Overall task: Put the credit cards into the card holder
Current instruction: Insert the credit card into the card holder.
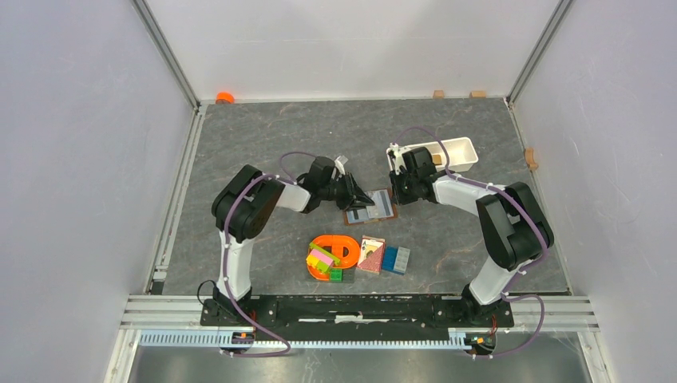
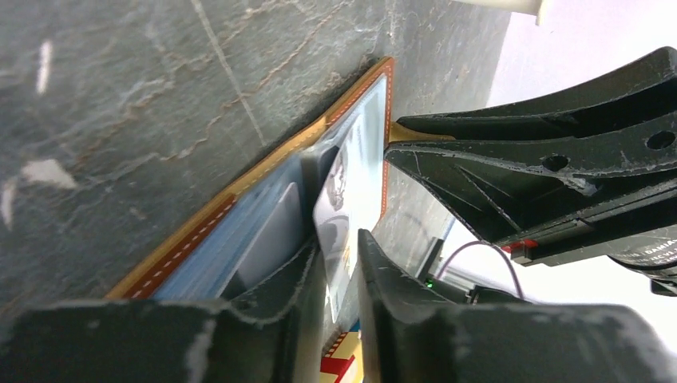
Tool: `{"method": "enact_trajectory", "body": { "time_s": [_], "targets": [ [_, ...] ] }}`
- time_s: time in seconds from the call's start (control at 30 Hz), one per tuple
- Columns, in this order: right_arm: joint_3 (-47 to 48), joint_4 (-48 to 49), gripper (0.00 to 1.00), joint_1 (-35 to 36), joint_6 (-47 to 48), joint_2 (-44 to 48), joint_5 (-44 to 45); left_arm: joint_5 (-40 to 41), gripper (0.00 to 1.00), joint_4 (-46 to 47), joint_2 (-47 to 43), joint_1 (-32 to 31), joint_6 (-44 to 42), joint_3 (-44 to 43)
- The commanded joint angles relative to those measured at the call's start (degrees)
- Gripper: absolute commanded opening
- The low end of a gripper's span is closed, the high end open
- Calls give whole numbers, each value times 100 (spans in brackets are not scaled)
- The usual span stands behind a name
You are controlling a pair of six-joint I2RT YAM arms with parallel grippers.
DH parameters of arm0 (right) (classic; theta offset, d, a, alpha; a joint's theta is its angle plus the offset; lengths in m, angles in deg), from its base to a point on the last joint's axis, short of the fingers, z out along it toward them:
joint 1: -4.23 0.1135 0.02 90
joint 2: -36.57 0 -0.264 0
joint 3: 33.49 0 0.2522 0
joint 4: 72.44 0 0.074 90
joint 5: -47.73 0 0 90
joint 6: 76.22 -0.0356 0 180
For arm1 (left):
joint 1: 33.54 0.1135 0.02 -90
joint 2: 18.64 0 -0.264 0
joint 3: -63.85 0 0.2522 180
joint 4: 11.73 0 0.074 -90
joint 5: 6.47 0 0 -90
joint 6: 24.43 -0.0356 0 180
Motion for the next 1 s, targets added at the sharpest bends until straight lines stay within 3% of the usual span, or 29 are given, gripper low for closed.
{"method": "enact_trajectory", "body": {
  "time_s": [0.0, 0.13, 0.33, 0.97],
  "targets": [
    [-92, -1, 5, 91, -69, -138, 374, 764, 34, -1356, -296, -49, -969, -208],
    [-100, -30, 0, 97, -77, -98, 498, 1163, 49, -2158, -693, -49, -1438, -364],
    [-107, -39, 0, 97, -76, -99, 507, 1524, 57, -2757, -1067, -82, -1816, -419],
    [-158, 12, 0, 97, -136, 55, 346, 1483, 54, -2816, -483, -523, -1587, -997]
  ]
}}
